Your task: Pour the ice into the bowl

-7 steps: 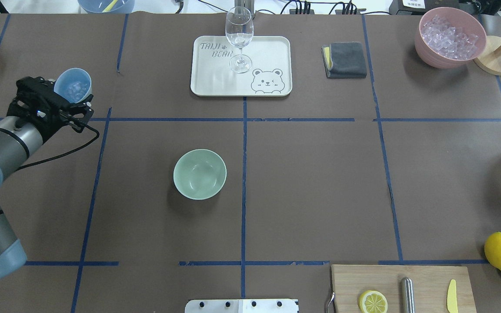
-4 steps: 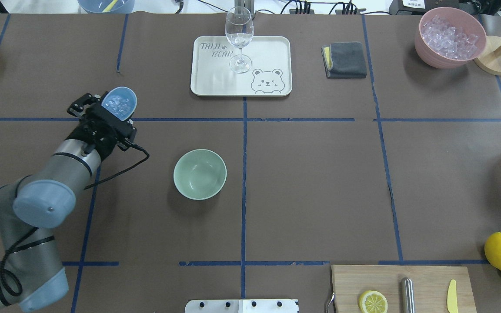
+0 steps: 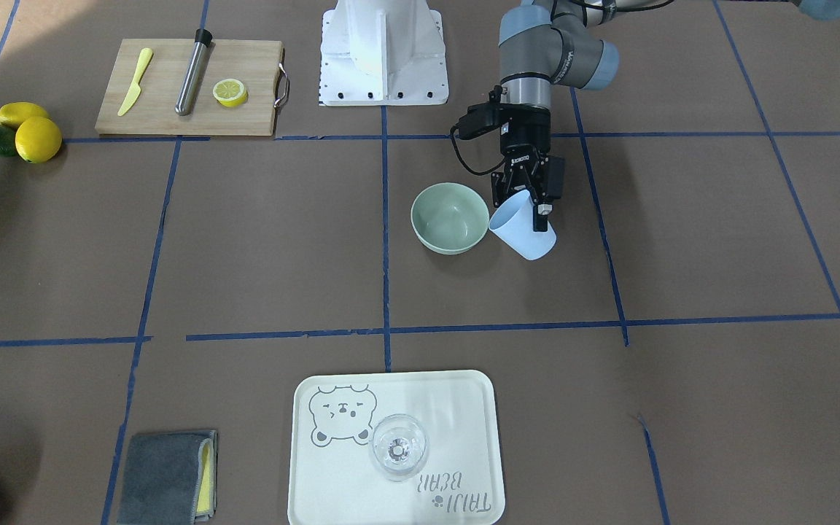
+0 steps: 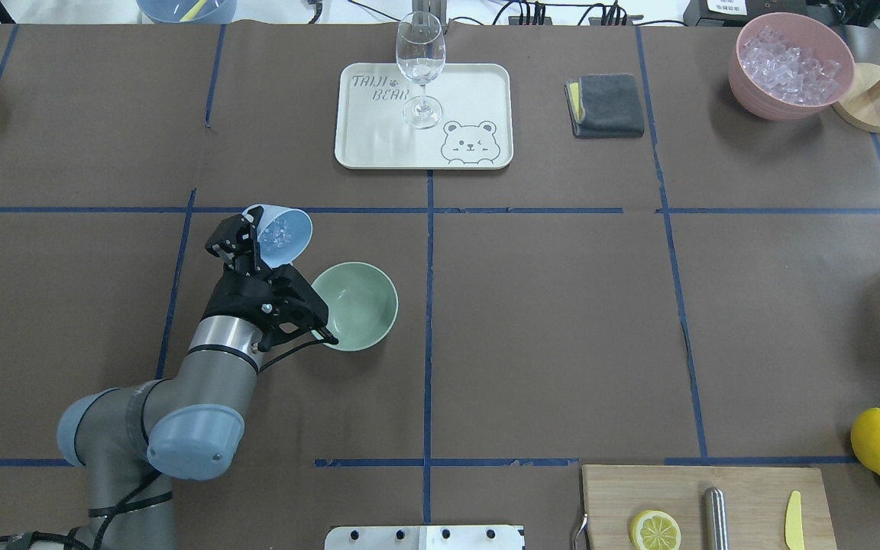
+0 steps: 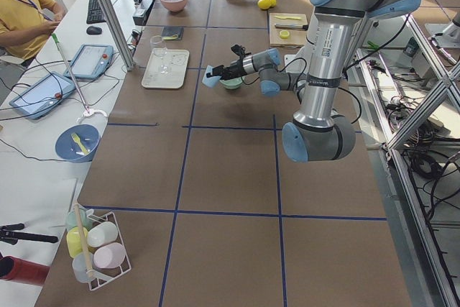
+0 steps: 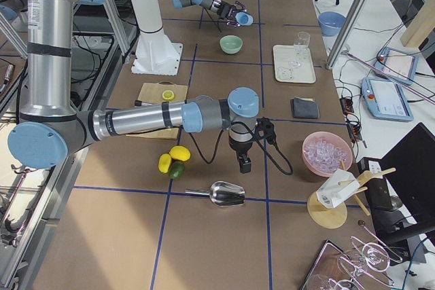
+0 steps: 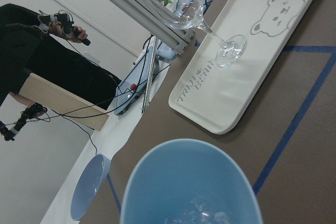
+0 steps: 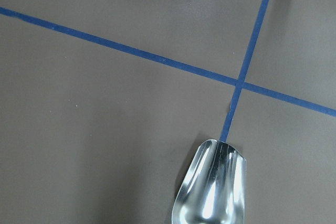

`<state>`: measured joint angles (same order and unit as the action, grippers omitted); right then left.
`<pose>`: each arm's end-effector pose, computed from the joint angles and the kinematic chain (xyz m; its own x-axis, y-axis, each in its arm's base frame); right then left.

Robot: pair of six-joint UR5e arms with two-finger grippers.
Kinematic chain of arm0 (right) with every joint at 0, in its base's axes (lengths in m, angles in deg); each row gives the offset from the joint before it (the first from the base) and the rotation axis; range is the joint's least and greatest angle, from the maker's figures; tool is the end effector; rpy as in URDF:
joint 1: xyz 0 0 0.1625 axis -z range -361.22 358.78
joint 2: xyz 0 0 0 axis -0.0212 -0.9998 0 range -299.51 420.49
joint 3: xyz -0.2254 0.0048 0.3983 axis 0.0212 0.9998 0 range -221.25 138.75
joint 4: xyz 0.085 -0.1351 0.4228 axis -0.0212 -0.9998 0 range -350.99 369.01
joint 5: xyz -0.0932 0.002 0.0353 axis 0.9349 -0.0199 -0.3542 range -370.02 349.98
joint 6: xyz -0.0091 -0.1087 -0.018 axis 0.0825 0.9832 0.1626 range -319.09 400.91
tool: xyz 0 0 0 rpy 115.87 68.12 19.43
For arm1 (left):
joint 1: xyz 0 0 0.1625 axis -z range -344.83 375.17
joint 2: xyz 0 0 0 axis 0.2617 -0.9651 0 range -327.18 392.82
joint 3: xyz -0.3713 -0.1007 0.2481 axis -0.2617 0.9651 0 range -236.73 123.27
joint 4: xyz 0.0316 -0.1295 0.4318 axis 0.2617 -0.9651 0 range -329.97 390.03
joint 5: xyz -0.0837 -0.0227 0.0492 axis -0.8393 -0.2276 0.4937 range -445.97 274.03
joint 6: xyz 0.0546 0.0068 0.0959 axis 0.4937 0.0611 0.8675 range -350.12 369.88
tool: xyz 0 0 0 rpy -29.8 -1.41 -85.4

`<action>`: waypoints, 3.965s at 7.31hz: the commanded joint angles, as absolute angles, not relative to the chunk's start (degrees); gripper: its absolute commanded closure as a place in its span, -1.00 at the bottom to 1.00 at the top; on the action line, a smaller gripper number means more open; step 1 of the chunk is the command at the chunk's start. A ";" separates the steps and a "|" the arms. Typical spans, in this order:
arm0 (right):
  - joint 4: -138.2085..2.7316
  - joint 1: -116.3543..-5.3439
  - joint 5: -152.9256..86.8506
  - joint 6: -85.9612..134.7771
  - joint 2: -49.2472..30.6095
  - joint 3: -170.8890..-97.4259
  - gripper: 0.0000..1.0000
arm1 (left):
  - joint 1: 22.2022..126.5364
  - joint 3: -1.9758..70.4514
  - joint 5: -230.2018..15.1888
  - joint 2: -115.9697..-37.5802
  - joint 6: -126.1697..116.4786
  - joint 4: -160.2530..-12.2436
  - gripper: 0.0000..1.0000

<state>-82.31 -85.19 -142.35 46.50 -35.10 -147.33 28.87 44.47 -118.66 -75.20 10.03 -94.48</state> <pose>0.0069 -0.4949 0.6042 0.7103 -0.2793 0.6461 0.1738 0.9591 0.2235 0.5450 -0.3658 0.3241 0.8601 0.3462 0.3747 -0.4321 0.1039 0.8958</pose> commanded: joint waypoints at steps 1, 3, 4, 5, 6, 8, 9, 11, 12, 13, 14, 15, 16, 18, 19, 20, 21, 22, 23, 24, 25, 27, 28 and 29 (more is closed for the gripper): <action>-82.31 -85.77 -142.38 46.53 -35.40 -147.33 -1.00 | 26.17 42.33 -112.27 -77.21 24.15 -94.33 1.00; -82.31 -85.94 -142.47 46.45 -35.40 -147.25 -1.00 | 25.99 41.18 -110.50 -77.92 34.44 -94.33 1.00; -82.31 -86.03 -142.47 46.45 -35.57 -147.25 -1.00 | 25.90 41.09 -110.23 -77.92 38.76 -94.33 1.00; -82.31 -86.03 -142.47 46.45 -35.58 -147.25 -1.00 | 25.72 41.00 -108.84 -78.01 44.89 -94.42 1.00; -82.31 -86.12 -142.47 46.45 -35.75 -147.25 -1.00 | 25.63 41.00 -108.83 -78.01 49.04 -94.86 1.00; -82.31 -86.29 -142.47 46.45 -35.84 -147.25 -1.00 | 24.76 40.83 -107.52 -78.10 55.21 -94.77 1.00; -82.31 -86.30 -142.47 46.45 -35.93 -147.25 -1.00 | 23.88 40.65 -106.72 -78.19 58.72 -94.86 1.00; -82.31 -86.30 -142.47 46.36 -35.93 -147.16 -1.00 | 23.61 40.65 -106.63 -78.45 61.90 -94.95 1.00; -82.31 -86.38 -142.47 46.36 -35.93 -147.16 -1.00 | 23.18 40.74 -106.37 -78.45 63.05 -94.95 1.00; -82.31 -86.56 -142.47 46.36 -36.10 -147.16 -1.00 | 22.65 40.65 -105.23 -78.62 63.06 -95.04 1.00; -82.31 -86.56 -142.47 46.36 -36.19 -147.07 -1.00 | 22.47 40.65 -105.13 -78.63 63.06 -95.12 1.00; -82.31 -86.56 -142.47 46.36 -36.19 -147.07 -1.00 | 22.38 40.56 -105.13 -78.63 63.06 -95.65 1.00; -82.31 -86.56 -142.47 46.27 -36.19 -146.98 -1.00 | 22.38 40.56 -105.13 -78.54 63.06 -96.44 1.00; -82.31 -86.56 -142.47 46.27 -36.19 -146.98 -1.00 | 22.29 40.56 -105.13 -78.54 63.41 -96.36 1.00; -82.31 -86.56 -142.47 46.27 -36.19 -146.98 -1.00 | 22.38 40.04 -105.13 -78.54 63.32 -96.44 1.00; -82.31 -86.56 -142.47 46.27 -36.19 -146.98 -1.00 | 22.38 40.04 -105.13 -78.54 63.24 -96.44 1.00; -82.31 -86.56 -142.47 46.27 -36.19 -146.98 -1.00 | 22.38 40.04 -105.13 -78.54 63.15 -97.23 1.00; -82.31 -86.56 -142.47 46.27 -36.19 -146.98 -1.00 | 22.38 40.21 -105.13 -78.54 63.32 -100.54 1.00; -82.31 -86.56 -142.47 46.27 -36.19 -147.07 -1.00 | 22.47 40.39 -105.39 -78.54 63.41 -104.92 1.00; -82.31 -86.56 -142.47 46.27 -36.19 -147.07 -1.00 | 22.82 40.82 -105.57 -78.45 63.41 -110.19 1.00; -82.31 -86.56 -142.47 46.27 -36.19 -147.07 -1.00 | 23.43 40.83 -105.66 -78.36 63.41 -117.29 1.00; -82.31 -86.56 -142.47 46.27 -36.19 -147.25 -1.00 | 24.40 40.83 -105.92 -78.36 60.27 -130.73 1.00; -82.31 -86.56 -142.47 46.27 -36.19 -147.25 -1.00 | 24.58 40.83 -106.62 -78.36 53.46 -134.55 1.00; -82.31 -86.65 -142.47 46.27 -36.19 -147.25 -1.00 | 24.58 40.83 -106.98 -78.45 42.78 -136.24 1.00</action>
